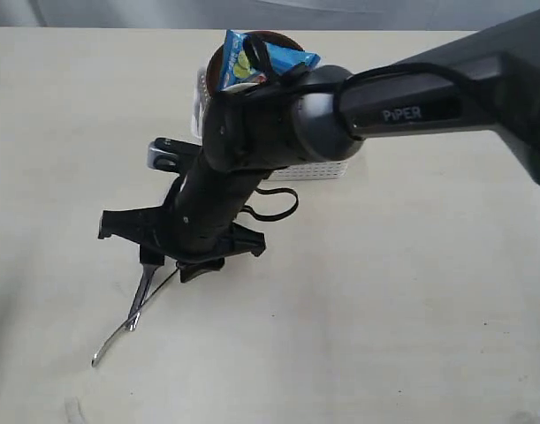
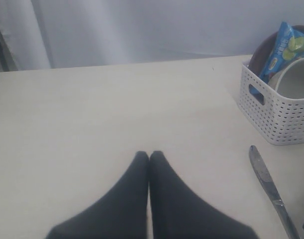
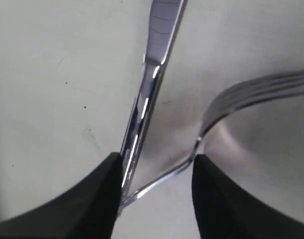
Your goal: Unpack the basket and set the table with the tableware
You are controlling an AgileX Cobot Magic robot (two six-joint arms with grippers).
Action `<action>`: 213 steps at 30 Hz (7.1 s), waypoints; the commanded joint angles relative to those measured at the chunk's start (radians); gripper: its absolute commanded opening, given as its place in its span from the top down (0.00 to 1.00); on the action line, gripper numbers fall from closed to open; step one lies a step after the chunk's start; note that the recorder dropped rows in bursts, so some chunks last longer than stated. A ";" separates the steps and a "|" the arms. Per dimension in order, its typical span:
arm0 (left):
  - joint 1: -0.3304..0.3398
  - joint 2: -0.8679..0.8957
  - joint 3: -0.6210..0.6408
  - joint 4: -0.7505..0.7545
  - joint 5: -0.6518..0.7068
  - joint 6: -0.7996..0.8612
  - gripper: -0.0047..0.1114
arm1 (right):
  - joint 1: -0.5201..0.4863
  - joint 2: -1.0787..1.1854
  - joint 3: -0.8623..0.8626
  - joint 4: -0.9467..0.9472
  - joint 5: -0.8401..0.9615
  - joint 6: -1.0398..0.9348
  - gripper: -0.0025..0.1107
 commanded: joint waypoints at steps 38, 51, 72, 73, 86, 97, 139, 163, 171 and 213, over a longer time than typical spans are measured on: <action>0.003 -0.005 0.003 0.005 -0.007 0.002 0.96 | 0.037 -0.053 -0.179 -0.895 0.493 0.139 0.98; 0.003 -0.005 0.003 0.005 -0.007 0.002 0.96 | 0.092 0.072 -0.182 -0.950 0.547 0.256 0.98; 0.003 -0.005 0.003 0.005 -0.007 0.002 0.96 | 0.092 0.062 -0.256 -0.888 0.604 0.160 0.54; 0.003 -0.005 0.003 0.005 -0.007 0.002 0.96 | 0.092 0.054 -0.256 -0.881 0.604 0.152 0.55; 0.003 -0.005 0.003 0.005 -0.007 0.002 0.96 | 0.031 0.030 -0.173 -0.690 0.537 0.196 0.65; 0.003 -0.005 0.003 0.005 -0.007 0.002 0.96 | -0.005 0.030 -0.060 -0.577 0.329 0.130 0.61; 0.003 -0.005 0.003 0.005 -0.007 0.002 0.96 | -0.053 0.030 -0.063 -0.447 0.124 0.264 0.87; 0.003 -0.005 0.003 0.013 -0.007 0.002 0.96 | 0.170 0.128 -0.465 -0.432 0.399 -0.219 0.60; 0.003 -0.005 0.003 0.013 -0.007 0.002 0.96 | 0.174 0.286 -0.622 -0.526 0.435 -0.261 0.60; 0.003 -0.005 0.003 0.013 -0.007 0.002 0.96 | 0.163 -0.024 -0.094 -0.577 0.205 0.469 0.98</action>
